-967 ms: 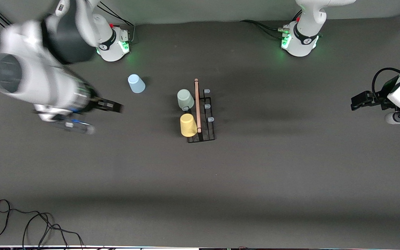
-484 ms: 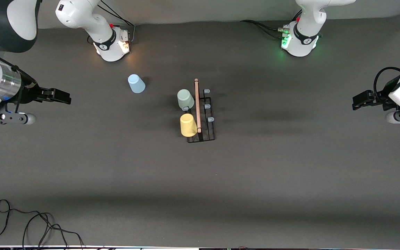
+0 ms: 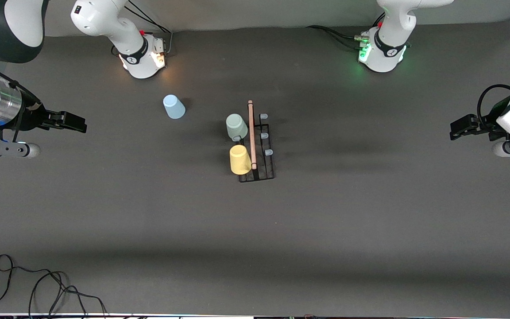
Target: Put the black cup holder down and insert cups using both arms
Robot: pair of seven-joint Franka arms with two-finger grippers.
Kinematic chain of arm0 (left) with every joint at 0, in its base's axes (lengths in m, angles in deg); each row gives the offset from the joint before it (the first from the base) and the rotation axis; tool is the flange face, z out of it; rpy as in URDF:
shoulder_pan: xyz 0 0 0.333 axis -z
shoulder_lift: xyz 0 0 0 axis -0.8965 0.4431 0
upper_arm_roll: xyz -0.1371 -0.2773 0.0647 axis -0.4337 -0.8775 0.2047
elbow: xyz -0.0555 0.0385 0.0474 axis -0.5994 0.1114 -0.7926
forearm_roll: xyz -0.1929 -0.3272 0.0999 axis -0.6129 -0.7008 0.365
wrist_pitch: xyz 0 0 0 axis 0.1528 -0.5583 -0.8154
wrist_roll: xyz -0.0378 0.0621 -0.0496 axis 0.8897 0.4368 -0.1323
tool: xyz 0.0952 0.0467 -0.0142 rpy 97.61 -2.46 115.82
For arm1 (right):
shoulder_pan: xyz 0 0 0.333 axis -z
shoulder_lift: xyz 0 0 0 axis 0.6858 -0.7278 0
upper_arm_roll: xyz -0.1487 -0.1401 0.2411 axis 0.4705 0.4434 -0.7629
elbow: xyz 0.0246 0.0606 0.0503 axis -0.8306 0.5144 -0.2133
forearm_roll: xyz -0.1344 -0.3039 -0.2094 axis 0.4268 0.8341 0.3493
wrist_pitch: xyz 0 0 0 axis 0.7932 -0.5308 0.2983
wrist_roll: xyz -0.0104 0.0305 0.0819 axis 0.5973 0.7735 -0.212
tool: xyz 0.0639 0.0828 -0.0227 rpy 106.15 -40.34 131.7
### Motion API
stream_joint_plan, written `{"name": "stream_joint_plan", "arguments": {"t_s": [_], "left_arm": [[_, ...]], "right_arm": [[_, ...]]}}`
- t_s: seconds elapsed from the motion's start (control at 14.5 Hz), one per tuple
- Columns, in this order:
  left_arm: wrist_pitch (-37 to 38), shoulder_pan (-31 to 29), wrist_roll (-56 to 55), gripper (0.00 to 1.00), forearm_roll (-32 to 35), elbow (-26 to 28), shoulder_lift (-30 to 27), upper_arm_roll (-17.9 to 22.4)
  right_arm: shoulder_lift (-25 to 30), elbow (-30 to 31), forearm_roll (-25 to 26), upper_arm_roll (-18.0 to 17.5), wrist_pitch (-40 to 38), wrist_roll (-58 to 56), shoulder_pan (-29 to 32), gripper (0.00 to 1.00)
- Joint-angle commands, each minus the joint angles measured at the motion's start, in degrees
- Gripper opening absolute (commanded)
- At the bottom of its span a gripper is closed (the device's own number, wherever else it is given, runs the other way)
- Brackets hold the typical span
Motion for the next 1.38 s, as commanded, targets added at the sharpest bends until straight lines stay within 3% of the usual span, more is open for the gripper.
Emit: {"name": "stream_joint_plan", "arguments": {"t_s": [0.0,0.21,0.35,0.48,0.69,0.83,0.97,1.17,1.31], "left_arm": [[0.75,0.43,0.69,1.00,0.13,0.21,-1.04,0.31],[0.66,0.43,0.69,1.00,0.13,0.21,-0.96,0.31],[0.58,0.43,0.69,1.00,0.13,0.21,-0.96,0.31],[0.49,0.34,0.69,1.00,0.13,0.21,-0.78,0.31],[0.40,0.25,0.69,1.00,0.13,0.21,-0.78,0.31],[0.40,0.25,0.69,1.00,0.13,0.21,-0.69,0.31],[0.31,0.25,0.78,1.00,0.13,0.21,-0.69,0.31],[0.22,0.25,0.78,1.00,0.13,0.21,-0.69,0.31],[0.05,0.16,0.78,1.00,0.13,0.21,-0.60,0.31]], "right_arm": [[-0.02,-0.34,1.22,0.78,-1.15,-1.23,-0.34,1.00],[0.15,-0.16,1.83,0.00,-1.33,-1.14,-0.17,1.00],[0.85,-0.25,3.33,-3.50,-1.41,-0.88,2.01,1.00],[4.18,-0.34,5.86,-13.05,-1.33,-0.53,10.42,1.00],[9.63,1.49,15.44,-31.50,-0.71,-0.44,23.16,1.00],[12.27,3.52,17.12,-41.45,0.43,-0.35,31.52,1.00],[13.86,4.84,17.75,-48.23,1.22,-0.44,38.38,1.00],[17.28,9.13,18.53,-61.32,4.98,-0.44,50.95,1.00],[20.09,13.26,18.45,-64.86,9.37,-0.52,55.01,1.00]]}}
